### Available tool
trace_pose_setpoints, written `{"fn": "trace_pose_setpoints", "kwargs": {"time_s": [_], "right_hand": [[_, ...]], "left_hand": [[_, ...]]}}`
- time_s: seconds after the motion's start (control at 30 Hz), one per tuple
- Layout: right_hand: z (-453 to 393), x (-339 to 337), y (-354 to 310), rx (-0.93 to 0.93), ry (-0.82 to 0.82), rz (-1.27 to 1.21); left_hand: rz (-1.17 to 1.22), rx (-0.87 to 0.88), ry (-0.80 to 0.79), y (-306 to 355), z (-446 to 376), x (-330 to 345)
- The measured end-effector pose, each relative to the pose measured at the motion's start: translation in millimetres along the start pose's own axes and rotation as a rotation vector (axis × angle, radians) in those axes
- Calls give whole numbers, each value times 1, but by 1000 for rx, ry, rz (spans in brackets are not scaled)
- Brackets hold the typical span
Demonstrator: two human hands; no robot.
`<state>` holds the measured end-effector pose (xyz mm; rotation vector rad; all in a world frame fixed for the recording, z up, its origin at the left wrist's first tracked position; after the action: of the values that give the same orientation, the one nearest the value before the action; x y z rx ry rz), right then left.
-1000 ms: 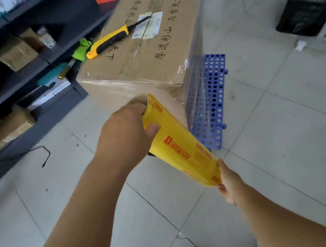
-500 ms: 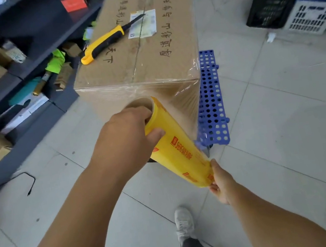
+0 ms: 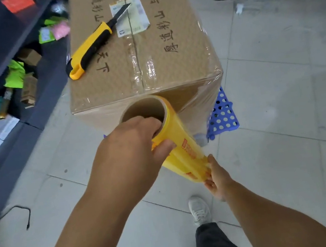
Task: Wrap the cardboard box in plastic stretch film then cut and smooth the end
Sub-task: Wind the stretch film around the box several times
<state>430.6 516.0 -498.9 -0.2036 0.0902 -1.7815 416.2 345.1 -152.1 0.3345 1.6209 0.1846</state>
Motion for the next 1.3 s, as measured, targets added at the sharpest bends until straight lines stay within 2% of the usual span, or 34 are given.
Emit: {"fn": "trace_pose_setpoints", "kwargs": {"time_s": [0.27,0.5,0.93,1.3], "right_hand": [[5,3,41,-19,95,-253],[27,35,94,-89,105,-430],[38,53,165,-103,105,-475],[56,113,197,-81,98,-503]], "left_hand": [[-6,232,-66,-21,8,-1],[-22,404,-138,-48,24,-20],[-66,354,-148,-78,58,-37],[-109,420,-167,-121,73,-62]]}}
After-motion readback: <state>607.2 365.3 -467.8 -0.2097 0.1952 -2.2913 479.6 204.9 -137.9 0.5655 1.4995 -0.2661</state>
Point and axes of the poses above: each hand's wrist, its own z-axis away from the middle knuckle, its own x-axis out of the palm, y = z × x, the point moved 6 cm from there along -z, towards the middle knuckle, and after that the axes turned 10 degrees about x, right-handed, at the moved point
